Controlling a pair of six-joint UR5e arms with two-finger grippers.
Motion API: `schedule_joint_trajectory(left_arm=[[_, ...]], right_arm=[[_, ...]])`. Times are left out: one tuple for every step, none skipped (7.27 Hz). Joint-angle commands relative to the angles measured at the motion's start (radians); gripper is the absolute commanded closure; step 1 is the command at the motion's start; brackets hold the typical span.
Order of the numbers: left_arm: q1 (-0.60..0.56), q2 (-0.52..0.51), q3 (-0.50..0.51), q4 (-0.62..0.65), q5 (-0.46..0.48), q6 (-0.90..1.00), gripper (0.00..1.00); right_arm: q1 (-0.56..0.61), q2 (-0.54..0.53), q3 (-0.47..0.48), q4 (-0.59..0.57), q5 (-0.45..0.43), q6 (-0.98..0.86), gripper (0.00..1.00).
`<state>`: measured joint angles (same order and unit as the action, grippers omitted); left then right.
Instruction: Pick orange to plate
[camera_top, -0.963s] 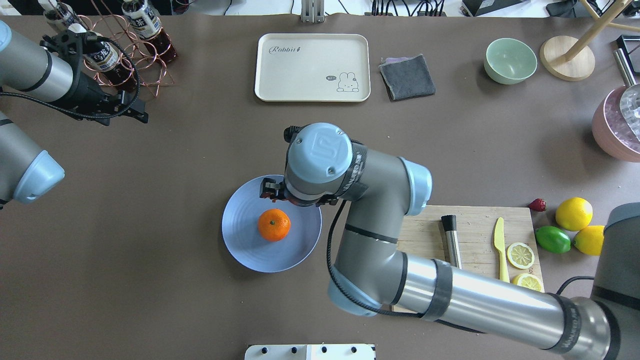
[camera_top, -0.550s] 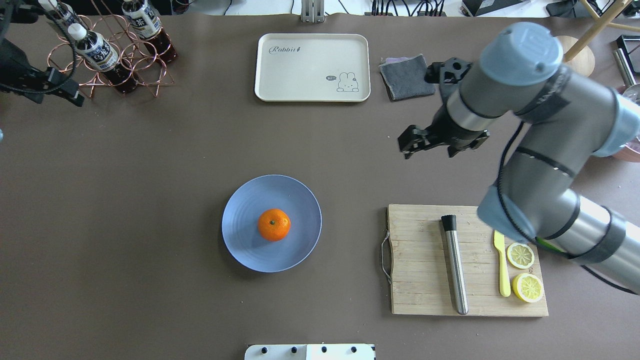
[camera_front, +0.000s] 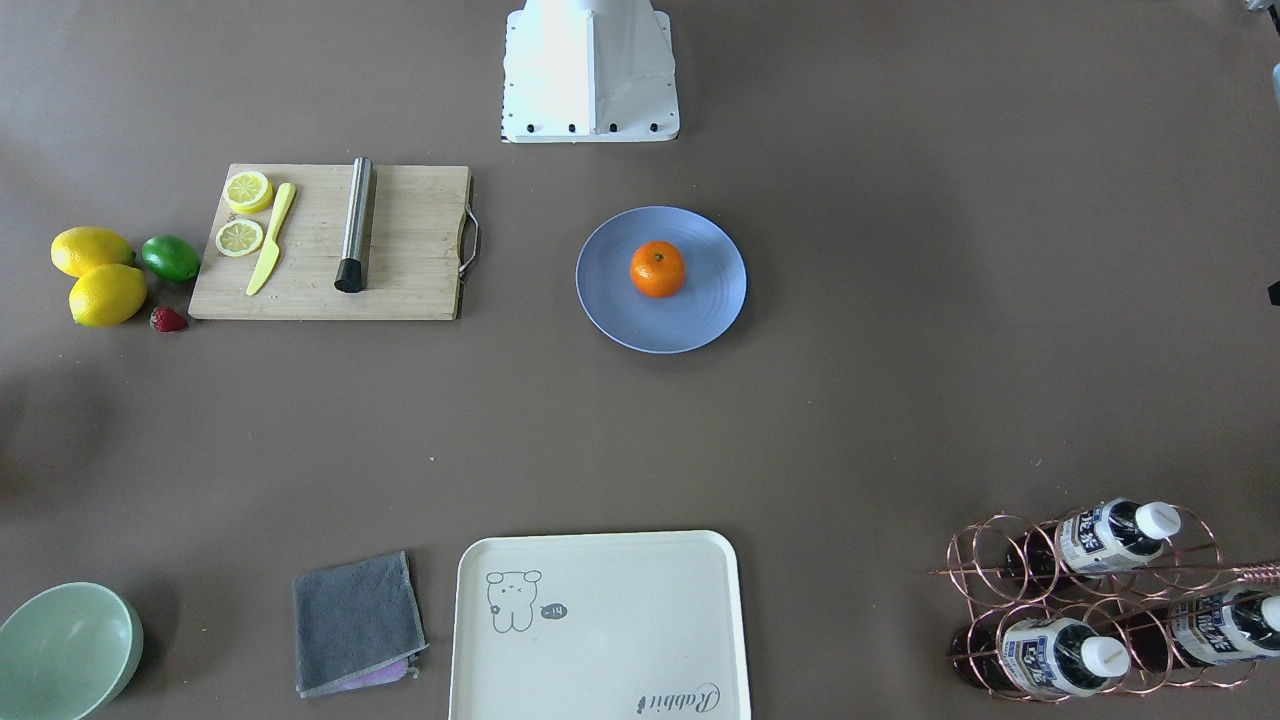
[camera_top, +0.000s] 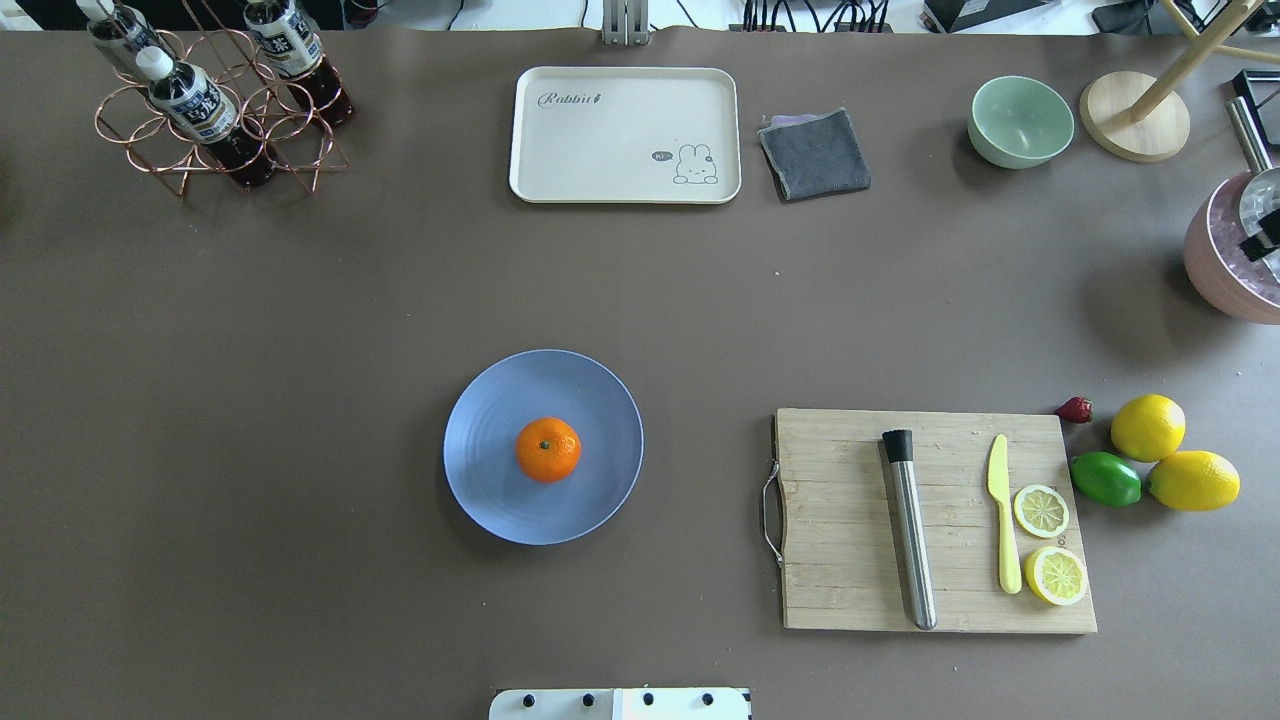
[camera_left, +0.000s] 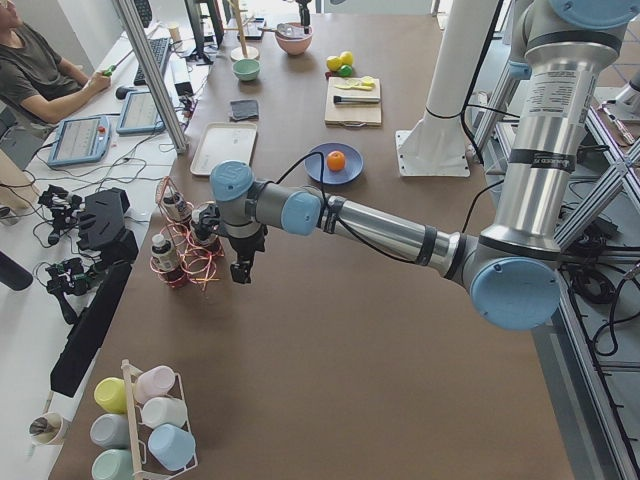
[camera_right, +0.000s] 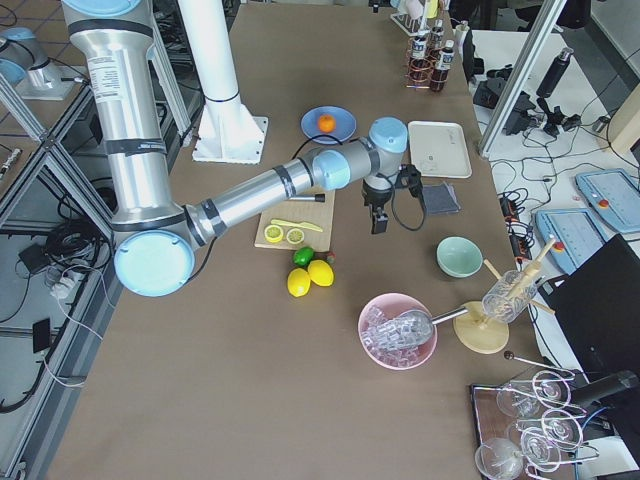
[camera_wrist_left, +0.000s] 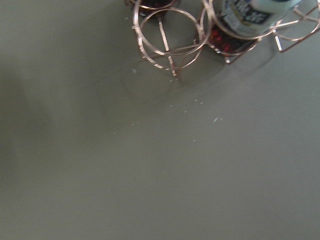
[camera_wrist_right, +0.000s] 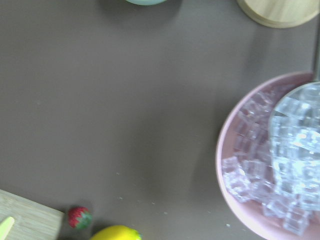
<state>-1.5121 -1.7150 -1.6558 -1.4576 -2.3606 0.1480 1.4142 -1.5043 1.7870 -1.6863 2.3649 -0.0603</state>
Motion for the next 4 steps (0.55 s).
schedule_joint_trajectory(left_arm=[[-0.127,0.02,0.079,0.026,0.003,0.175,0.03],[-0.141,0.049,0.071,0.017,-0.005,0.186,0.03],[-0.142,0.051,0.076,0.017,-0.005,0.174,0.02],[-0.142,0.051,0.074,0.02,-0.008,0.176,0.02]], right_arm=[[0.17,-0.022,-0.105,-0.065,-0.004,-0.281,0.0],[0.175,-0.046,-0.115,-0.062,-0.01,-0.305,0.0],[0.178,-0.051,-0.107,-0.064,-0.01,-0.305,0.0],[0.178,-0.05,-0.113,-0.064,-0.012,-0.306,0.0]])
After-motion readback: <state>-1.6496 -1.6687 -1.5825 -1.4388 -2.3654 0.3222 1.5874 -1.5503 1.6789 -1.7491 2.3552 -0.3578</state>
